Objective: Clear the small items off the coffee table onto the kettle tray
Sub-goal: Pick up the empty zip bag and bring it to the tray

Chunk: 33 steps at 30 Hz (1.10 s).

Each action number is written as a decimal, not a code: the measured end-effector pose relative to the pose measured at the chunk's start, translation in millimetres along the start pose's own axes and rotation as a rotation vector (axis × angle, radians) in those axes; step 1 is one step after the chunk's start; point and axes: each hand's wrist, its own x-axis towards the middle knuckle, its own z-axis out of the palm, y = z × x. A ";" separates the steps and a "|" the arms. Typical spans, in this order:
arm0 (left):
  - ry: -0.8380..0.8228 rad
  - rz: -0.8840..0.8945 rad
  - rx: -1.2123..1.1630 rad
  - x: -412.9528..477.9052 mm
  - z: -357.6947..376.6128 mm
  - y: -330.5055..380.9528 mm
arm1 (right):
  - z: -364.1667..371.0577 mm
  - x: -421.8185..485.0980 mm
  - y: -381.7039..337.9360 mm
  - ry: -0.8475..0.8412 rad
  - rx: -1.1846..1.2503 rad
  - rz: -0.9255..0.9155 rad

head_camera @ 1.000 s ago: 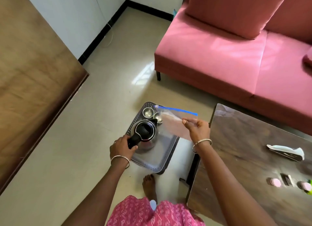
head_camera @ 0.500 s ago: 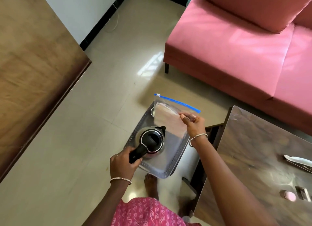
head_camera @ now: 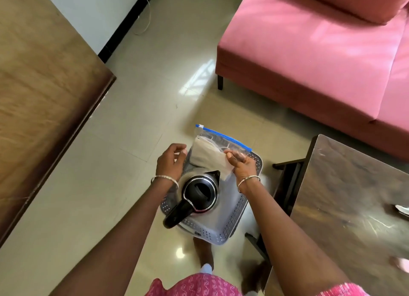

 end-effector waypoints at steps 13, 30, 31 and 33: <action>-0.124 -0.161 -0.034 59.6 46.0 -1.6 | -13.8 24.8 14.2 0.070 0.060 0.013; 0.172 -0.164 -0.149 -33.1 22.5 72.2 | -100.6 -61.6 -19.5 0.316 -0.107 0.045; 0.163 -0.151 -0.186 -44.2 25.9 78.4 | -110.1 -71.8 -20.6 0.317 -0.120 0.032; 0.125 -0.123 -0.246 -66.9 37.2 91.3 | -130.0 -91.7 -22.8 0.322 -0.137 0.007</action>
